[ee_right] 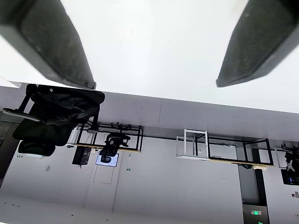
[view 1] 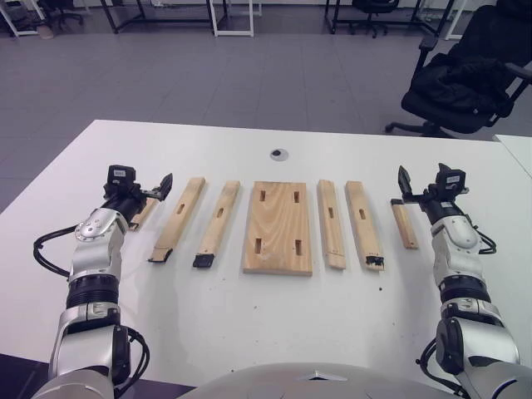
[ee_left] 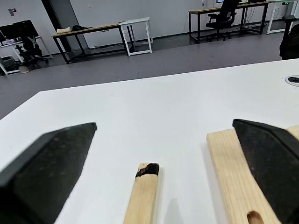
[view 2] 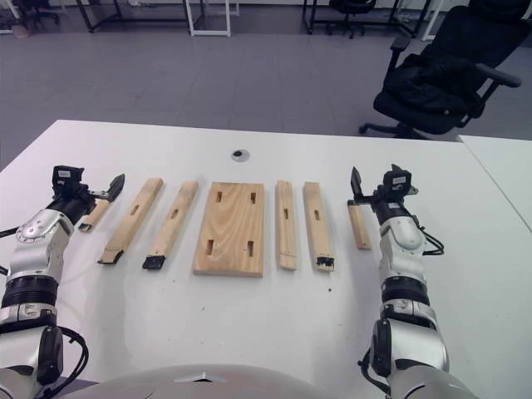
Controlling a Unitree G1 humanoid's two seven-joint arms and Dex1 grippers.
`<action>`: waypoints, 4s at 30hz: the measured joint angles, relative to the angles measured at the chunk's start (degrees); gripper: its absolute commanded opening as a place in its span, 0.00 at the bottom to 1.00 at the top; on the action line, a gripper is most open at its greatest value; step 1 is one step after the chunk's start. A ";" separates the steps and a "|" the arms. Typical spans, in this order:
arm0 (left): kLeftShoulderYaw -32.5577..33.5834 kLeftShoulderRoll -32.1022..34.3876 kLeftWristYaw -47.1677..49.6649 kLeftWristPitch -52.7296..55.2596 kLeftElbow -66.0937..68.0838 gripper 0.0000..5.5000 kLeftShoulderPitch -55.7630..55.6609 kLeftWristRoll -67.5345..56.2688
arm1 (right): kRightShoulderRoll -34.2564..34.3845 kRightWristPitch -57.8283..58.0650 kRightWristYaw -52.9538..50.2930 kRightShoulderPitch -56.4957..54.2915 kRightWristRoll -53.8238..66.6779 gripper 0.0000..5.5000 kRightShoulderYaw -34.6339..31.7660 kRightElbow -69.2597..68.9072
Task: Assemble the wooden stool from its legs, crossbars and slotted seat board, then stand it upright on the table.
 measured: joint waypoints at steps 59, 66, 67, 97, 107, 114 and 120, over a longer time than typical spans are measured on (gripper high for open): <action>-20.76 -17.12 -12.37 -5.04 -23.88 0.23 -11.62 -0.15 | 25.68 58.89 -16.82 -11.66 56.60 0.68 1.93 -48.23; -21.76 -16.58 -12.63 -5.65 -23.89 0.23 -11.58 1.19 | 25.97 59.02 -16.82 -11.57 56.64 0.46 2.53 -48.52; -21.76 -16.52 -12.80 -5.84 -23.90 0.23 -11.58 1.21 | 25.93 59.03 -16.78 -11.43 56.64 0.43 2.51 -48.53; -18.76 -15.87 -1.97 -4.22 -18.68 0.50 0.02 6.59 | 23.67 38.81 -15.43 16.59 28.09 0.07 3.06 -50.76; -19.44 -16.55 -2.06 -4.15 -18.67 0.50 0.23 6.59 | 24.91 34.14 -13.90 17.56 22.12 0.07 4.78 -47.23; -19.47 -16.19 -2.07 -4.14 -18.67 0.50 0.41 6.69 | 21.49 28.88 -13.22 17.88 9.13 0.07 11.57 -47.00; -20.45 -15.41 -2.02 -4.15 -18.68 0.50 1.63 8.83 | 18.07 21.89 -9.36 20.52 0.75 0.07 17.69 -44.23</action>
